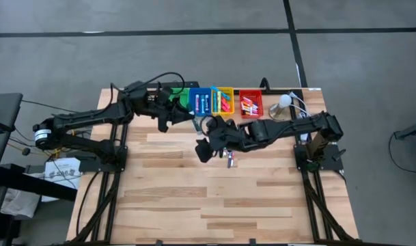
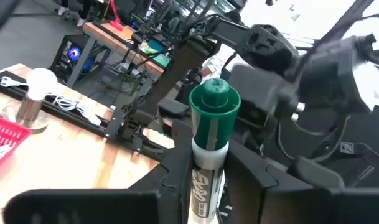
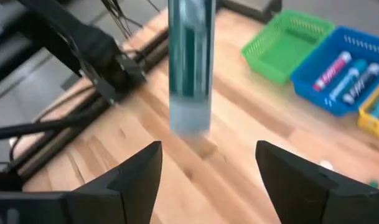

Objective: Pick & Place Markers
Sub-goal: Put the dark green dry erase marker into the blue basket

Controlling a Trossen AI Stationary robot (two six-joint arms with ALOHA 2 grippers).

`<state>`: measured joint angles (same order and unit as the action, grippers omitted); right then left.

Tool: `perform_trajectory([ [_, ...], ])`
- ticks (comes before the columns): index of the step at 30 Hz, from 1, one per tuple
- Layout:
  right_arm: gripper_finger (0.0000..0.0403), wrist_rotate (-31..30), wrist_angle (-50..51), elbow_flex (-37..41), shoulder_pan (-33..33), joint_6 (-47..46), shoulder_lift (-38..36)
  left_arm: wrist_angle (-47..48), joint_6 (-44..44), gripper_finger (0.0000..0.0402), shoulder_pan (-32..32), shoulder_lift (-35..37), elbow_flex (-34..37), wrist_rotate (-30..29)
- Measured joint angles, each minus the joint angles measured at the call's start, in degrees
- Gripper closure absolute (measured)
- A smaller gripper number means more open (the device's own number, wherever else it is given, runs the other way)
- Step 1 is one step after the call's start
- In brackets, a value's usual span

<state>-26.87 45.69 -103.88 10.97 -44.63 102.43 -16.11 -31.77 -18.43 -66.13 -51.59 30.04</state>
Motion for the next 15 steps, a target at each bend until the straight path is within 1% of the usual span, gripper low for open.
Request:
perform_trajectory([
  [10,0.016,-0.07,7.65,0.0,4.85,-7.88,0.0,0.69,0.0,0.0323,-5.3,-0.02,0.0,1.08],
  [15,0.0166,-0.21,8.21,0.02,7.15,-11.56,0.0,0.88,1.26,0.0324,-8.79,-0.02,0.0,1.08],
])
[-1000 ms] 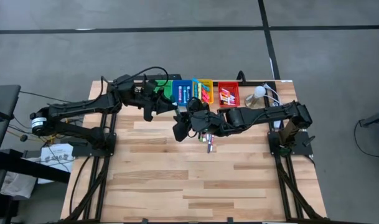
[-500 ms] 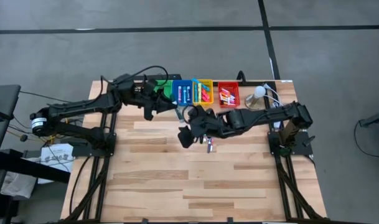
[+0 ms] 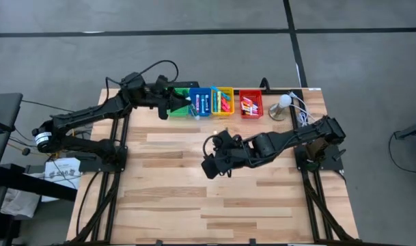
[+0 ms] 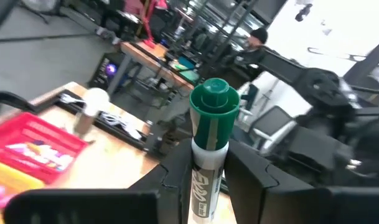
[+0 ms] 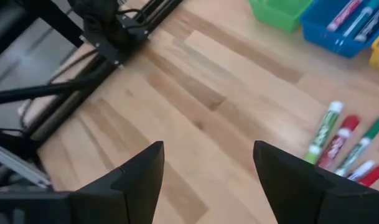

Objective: Pick & Place Markers
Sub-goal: Put the dark green dry erase marker into the blue basket

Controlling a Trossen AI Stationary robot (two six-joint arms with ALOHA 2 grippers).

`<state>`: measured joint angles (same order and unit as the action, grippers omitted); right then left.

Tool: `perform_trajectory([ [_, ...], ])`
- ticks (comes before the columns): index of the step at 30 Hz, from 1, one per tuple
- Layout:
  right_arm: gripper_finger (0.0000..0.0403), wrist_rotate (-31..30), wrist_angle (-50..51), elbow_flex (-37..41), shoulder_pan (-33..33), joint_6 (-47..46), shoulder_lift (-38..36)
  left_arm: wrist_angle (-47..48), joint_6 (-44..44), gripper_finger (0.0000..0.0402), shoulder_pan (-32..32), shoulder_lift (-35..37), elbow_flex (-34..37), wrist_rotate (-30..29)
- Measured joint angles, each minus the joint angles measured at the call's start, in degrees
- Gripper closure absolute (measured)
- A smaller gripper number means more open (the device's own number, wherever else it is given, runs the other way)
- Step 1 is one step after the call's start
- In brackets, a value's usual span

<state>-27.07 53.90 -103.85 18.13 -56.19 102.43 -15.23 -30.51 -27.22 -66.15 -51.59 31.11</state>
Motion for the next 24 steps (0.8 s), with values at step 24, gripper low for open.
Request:
perform_trajectory([
  [24,0.0168,-14.18,18.5,0.02,0.97,-13.98,0.0,3.31,17.07,0.0319,-15.93,-23.83,-0.1,-7.16],
])
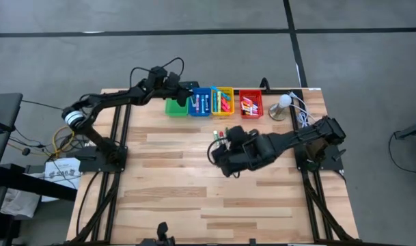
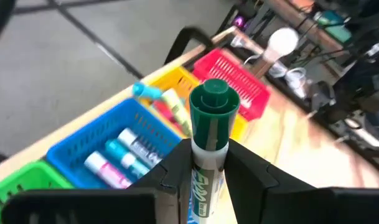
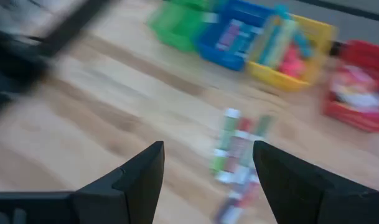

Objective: Pick & Place Markers
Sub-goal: Put the dark green dry erase marker into the blue basket

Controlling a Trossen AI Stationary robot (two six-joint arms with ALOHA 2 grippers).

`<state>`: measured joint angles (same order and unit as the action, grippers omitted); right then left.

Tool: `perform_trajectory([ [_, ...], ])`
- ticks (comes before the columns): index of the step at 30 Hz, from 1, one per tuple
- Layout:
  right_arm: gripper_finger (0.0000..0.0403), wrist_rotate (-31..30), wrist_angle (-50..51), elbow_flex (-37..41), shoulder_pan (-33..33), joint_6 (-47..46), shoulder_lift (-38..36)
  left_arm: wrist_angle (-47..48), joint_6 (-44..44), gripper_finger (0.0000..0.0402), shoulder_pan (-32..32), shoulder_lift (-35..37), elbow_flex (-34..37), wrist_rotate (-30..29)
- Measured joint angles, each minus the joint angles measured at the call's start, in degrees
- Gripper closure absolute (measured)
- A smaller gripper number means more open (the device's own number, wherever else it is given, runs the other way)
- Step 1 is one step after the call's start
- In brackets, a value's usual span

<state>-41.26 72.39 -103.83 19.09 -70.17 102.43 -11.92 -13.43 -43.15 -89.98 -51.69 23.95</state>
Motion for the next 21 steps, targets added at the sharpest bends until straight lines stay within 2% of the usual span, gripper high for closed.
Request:
perform_trajectory([
  [4,0.0168,3.71,10.66,0.02,-3.31,-1.39,0.0,-0.06,1.18,0.0321,-0.13,-1.59,0.01,-0.01],
  [8,0.0168,4.24,16.34,0.1,-7.4,1.12,0.0,-0.12,5.27,0.032,0.0,-1.59,-0.22,-0.23],
  [13,0.0168,3.98,16.97,0.13,-12.69,8.19,0.0,-0.27,6.06,0.032,0.18,-2.49,-2.92,-1.53],
  [21,0.0168,4.31,16.19,0.13,-17.01,14.61,0.0,0.02,3.54,0.0319,0.76,-9.21,-8.31,-1.87],
])
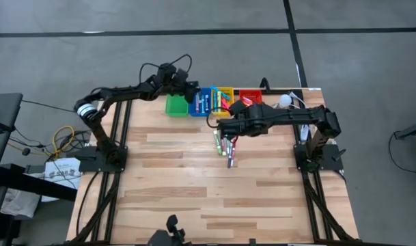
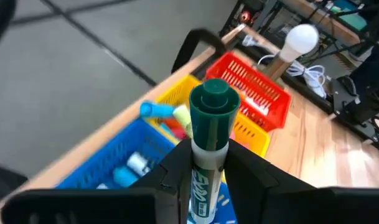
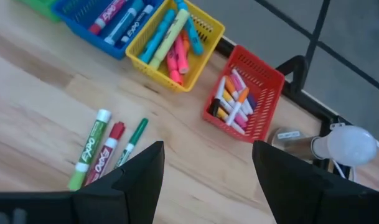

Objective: Pick & Place Markers
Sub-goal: Put the dark green dry erase marker into the blue basket

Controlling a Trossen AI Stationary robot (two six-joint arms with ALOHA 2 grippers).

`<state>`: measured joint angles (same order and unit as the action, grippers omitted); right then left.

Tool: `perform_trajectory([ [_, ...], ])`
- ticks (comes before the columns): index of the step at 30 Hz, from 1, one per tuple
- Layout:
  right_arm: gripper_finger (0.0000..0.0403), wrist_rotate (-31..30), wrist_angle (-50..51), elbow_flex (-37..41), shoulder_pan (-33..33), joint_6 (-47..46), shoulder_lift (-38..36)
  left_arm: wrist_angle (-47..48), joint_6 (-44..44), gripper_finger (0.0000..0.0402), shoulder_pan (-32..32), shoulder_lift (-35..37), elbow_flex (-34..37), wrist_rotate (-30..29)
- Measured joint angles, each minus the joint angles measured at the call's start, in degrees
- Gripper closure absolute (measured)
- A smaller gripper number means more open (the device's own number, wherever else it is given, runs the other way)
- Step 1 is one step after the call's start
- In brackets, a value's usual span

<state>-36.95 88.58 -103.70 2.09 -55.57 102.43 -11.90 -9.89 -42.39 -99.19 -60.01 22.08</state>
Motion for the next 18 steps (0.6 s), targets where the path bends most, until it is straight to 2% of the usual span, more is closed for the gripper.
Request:
perform_trajectory([
  [9,0.0168,1.02,-0.34,0.0,1.65,1.59,0.0,1.14,-2.57,0.0314,0.0,-3.87,0.07,0.39],
  [11,0.0168,1.01,-0.71,0.0,2.21,1.59,0.0,1.17,-2.61,0.031,-0.02,-4.36,0.07,2.07],
  [18,0.0168,0.96,-5.79,0.0,4.48,3.78,0.0,1.59,-2.78,0.0288,1.55,-4.53,0.07,3.79],
])
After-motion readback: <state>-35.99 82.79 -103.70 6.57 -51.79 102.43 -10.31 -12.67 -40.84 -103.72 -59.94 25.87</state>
